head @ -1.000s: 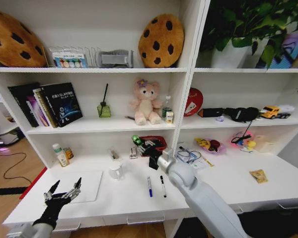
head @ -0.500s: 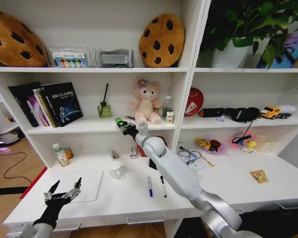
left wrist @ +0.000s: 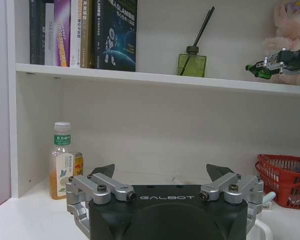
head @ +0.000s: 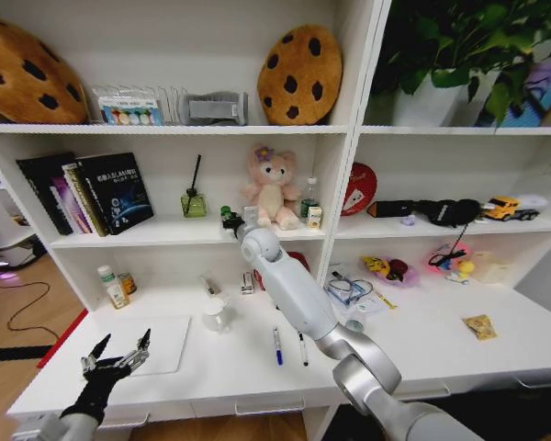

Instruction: Organize the objects on the table.

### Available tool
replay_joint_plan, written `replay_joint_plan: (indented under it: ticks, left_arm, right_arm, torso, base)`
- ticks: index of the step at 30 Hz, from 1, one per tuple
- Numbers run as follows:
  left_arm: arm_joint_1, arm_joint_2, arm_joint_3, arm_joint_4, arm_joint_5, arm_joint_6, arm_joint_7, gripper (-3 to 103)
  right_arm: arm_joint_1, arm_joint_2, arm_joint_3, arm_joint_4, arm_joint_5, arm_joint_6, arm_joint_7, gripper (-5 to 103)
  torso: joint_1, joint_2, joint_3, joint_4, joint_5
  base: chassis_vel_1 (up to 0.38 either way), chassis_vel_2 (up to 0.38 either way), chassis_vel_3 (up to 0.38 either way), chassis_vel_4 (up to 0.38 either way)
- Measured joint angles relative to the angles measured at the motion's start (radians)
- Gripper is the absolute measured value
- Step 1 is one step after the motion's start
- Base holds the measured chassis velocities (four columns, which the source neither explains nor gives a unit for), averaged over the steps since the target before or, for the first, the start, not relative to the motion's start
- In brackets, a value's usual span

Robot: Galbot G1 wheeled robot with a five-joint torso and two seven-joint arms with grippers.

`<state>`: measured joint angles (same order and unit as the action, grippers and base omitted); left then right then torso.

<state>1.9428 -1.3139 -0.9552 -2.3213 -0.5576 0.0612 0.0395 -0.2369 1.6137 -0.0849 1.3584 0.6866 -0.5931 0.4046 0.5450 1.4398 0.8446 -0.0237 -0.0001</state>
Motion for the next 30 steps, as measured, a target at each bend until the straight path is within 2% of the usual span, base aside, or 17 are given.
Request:
replay_joint_plan:
  ticks: [9,11,12,15,16,18,19,20,21,22,24,25,27,28,30]
  left_arm:
    - [0.000,0.000,0.000,0.000,0.000,0.000,0.000,100]
    - [0.000,0.000,0.000,0.000,0.000,0.000,0.000,100]
    - [0.000,0.000,0.000,0.000,0.000,0.000,0.000,100]
    - [0.000,0.000,0.000,0.000,0.000,0.000,0.000,100]
    - [0.000,0.000,0.000,0.000,0.000,0.000,0.000,100]
    - [0.000,0.000,0.000,0.000,0.000,0.000,0.000,100]
    - [0.000,0.000,0.000,0.000,0.000,0.000,0.000,100]
    - [0.000,0.000,0.000,0.000,0.000,0.000,0.000,100]
    - [0.000,0.000,0.000,0.000,0.000,0.000,0.000,100]
    - [0.000,0.000,0.000,0.000,0.000,0.000,0.000,100]
    - [0.000,0.000,0.000,0.000,0.000,0.000,0.000,100]
    - [0.000,0.000,0.000,0.000,0.000,0.000,0.000,100]
    - [0.000,0.000,0.000,0.000,0.000,0.000,0.001,100]
    - [0.000,0.000,0.000,0.000,0.000,0.000,0.000,100]
    - [0.000,0.000,0.000,0.000,0.000,0.000,0.001,100]
  right_arm:
    - [-0.005,-0.003,-0.003,0.004,0.023,-0.019,-0.006,32]
    - [-0.008,-0.004,-0.007,0.009,0.009,-0.019,-0.022,41]
    - [-0.008,-0.004,-0.007,0.009,0.009,-0.019,-0.022,41]
    - [-0.012,-0.005,-0.016,0.028,-0.004,-0.016,-0.038,57]
    - [-0.012,-0.005,-0.016,0.028,-0.004,-0.016,-0.038,57]
    - [-0.018,-0.006,-0.024,0.054,-0.005,-0.014,-0.040,68]
    - [-0.018,-0.006,-0.024,0.054,-0.005,-0.014,-0.040,68]
    - [-0.023,-0.012,-0.029,0.074,0.003,-0.014,-0.038,74]
    - [-0.034,-0.035,-0.038,0.110,0.028,-0.014,-0.029,79]
    - [-0.034,-0.035,-0.038,0.110,0.028,-0.014,-0.029,79]
    - [-0.062,-0.082,-0.054,0.184,0.085,-0.018,0.000,90]
    - [-0.062,-0.082,-0.054,0.184,0.085,-0.018,0.000,90]
    - [-0.144,-0.189,-0.068,0.387,0.189,-0.045,0.056,98]
    - [-0.186,-0.234,-0.076,0.488,0.266,-0.060,0.115,100]
    - [-0.198,-0.246,-0.079,0.516,0.294,-0.065,0.137,100]
  torso:
    - [0.000,0.000,0.000,0.0002,0.0000]
    - [0.000,0.000,0.000,0.0002,0.0000]
    - [0.000,0.000,0.000,0.0002,0.0000]
    - [0.000,0.000,0.000,0.0003,0.0000]
    - [0.000,0.000,0.000,0.0003,0.0000]
    - [0.000,0.000,0.000,0.0003,0.0000]
    - [0.000,0.000,0.000,0.0003,0.0000]
    - [0.000,0.000,0.000,0.0005,0.0000]
    - [0.000,0.000,0.000,0.0007,0.0000]
    - [0.000,0.000,0.000,0.0007,0.0000]
    - [0.000,0.000,0.000,0.0005,0.0001]
    - [0.000,0.000,0.000,0.0005,0.0001]
    - [0.000,0.000,0.000,-0.0003,0.0004]
    - [0.000,0.000,0.000,-0.0004,0.0003]
    - [0.000,0.000,0.000,-0.0003,0.0004]
  base:
    - [0.000,0.000,0.000,0.000]
    - [0.000,0.000,0.000,0.000]
    - [0.000,0.000,0.000,0.000]
    - [0.000,0.000,0.000,0.000]
    - [0.000,0.000,0.000,0.000]
    - [0.000,0.000,0.000,0.000]
    - [0.000,0.000,0.000,0.000]
    - [0.000,0.000,0.000,0.000]
    - [0.000,0.000,0.000,0.000]
    - [0.000,0.000,0.000,0.000]
    - [0.000,0.000,0.000,0.000]
    - [0.000,0.000,0.000,0.000]
    - [0.000,0.000,0.000,0.000]
    - [0.000,0.000,0.000,0.000]
    - [0.000,0.000,0.000,0.000]
